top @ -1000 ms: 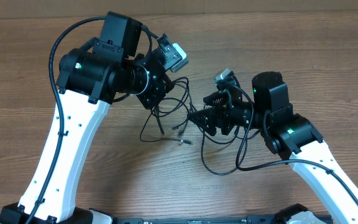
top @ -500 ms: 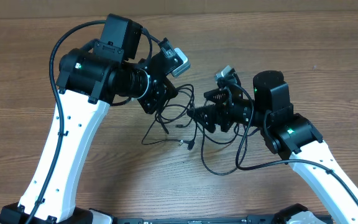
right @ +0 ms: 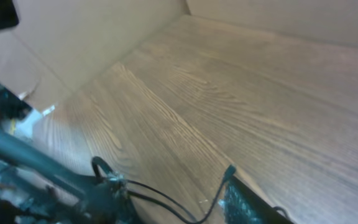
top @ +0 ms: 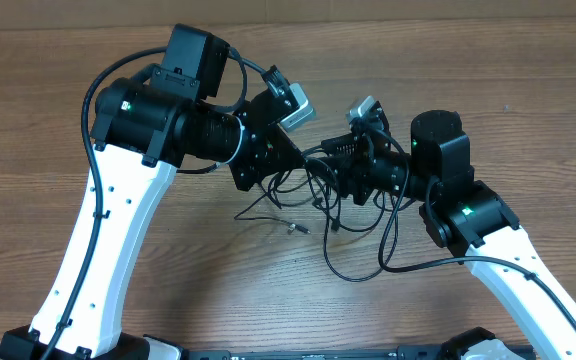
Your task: Untangle cables
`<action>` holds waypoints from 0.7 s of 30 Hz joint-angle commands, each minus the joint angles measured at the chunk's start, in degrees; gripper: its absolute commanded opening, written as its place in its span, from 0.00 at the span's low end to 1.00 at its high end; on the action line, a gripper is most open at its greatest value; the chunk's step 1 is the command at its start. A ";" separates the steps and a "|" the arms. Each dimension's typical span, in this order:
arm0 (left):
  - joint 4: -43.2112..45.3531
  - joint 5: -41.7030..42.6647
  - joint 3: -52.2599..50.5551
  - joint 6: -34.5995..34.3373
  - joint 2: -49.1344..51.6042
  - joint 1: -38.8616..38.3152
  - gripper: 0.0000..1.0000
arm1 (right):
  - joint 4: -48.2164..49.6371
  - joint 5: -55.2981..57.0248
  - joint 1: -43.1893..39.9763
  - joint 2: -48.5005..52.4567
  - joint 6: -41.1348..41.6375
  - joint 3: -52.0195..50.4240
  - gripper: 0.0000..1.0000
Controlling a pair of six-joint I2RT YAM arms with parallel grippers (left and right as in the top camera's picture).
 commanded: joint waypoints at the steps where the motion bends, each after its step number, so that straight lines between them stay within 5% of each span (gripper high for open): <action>1: -0.70 2.86 1.09 2.47 0.31 0.00 0.04 | 0.57 1.95 -0.07 -1.03 -0.22 1.77 0.16; 2: -0.72 1.99 1.09 2.43 0.28 0.00 0.04 | 0.57 1.92 -0.07 -1.03 -0.20 1.77 0.06; 5: -0.68 -0.85 1.09 2.43 0.31 -0.02 0.04 | 0.52 1.92 -0.07 -1.03 0.33 1.77 0.04; 8: -0.70 -4.37 1.09 2.38 0.31 -0.02 0.39 | 0.70 1.97 -0.07 -1.03 0.46 1.77 0.04; 10: -0.72 -6.45 1.09 1.99 0.31 0.00 0.48 | 1.11 2.12 -0.07 -1.03 0.74 1.77 0.04; 16: -0.94 -7.93 1.09 1.09 0.31 0.00 0.43 | 5.18 2.56 -0.07 -1.03 6.40 1.77 0.04; 21: -1.01 -10.82 1.09 0.61 0.31 0.00 0.20 | 8.61 2.78 -0.09 -1.03 9.92 1.77 0.04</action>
